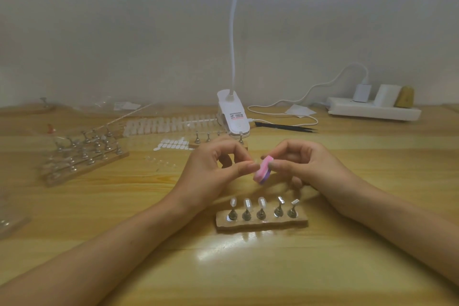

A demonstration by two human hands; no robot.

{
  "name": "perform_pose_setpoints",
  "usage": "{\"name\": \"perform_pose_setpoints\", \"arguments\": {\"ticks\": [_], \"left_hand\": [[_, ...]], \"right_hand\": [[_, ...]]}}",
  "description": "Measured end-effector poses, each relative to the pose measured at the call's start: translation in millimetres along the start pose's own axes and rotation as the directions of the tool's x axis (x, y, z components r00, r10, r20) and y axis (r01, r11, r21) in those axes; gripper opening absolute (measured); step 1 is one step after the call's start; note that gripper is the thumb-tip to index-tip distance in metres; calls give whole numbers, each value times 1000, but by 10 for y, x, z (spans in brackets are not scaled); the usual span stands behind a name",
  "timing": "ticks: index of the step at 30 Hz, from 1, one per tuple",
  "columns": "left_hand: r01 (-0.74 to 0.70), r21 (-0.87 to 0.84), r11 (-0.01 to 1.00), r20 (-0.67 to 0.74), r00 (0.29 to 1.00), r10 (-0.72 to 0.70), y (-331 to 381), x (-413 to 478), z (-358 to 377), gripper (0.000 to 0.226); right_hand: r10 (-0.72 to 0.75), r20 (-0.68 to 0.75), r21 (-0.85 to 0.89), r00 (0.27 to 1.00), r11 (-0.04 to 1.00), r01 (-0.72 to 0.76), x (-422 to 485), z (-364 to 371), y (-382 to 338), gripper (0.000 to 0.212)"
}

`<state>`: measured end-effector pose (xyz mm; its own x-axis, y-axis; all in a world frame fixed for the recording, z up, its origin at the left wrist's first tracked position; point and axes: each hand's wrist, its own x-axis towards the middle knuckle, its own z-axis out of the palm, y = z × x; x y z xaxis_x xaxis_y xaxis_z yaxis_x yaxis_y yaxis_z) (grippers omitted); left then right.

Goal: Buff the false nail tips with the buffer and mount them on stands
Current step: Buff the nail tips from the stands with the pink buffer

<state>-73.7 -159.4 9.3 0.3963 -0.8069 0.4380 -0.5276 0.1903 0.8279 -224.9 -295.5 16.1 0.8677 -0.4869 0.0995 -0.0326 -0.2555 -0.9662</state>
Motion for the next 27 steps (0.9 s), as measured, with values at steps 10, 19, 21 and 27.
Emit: {"name": "perform_pose_setpoints", "arguments": {"ticks": [10, 19, 21, 27], "left_hand": [[21, -33, 999, 18, 1000, -20, -11, 7, -4, 13], [15, -40, 999, 33, 999, -13, -1, 3, -2, 15], [18, -33, 999, 38, 999, -16, 5, -3, -2, 14], [35, -92, 995, 20, 999, -34, 11, 2, -16, 13]], "right_hand": [[14, 82, -30, 997, 999, -11, -14, 17, -19, 22], [-11, 17, 35, 1000, 999, 10, 14, -9, 12, 22], [-5, 0, 33, 1000, 999, 5, 29, -42, 17, 32], [-11, 64, 33, 998, 999, 9, 11, -31, 13, 14]]}}
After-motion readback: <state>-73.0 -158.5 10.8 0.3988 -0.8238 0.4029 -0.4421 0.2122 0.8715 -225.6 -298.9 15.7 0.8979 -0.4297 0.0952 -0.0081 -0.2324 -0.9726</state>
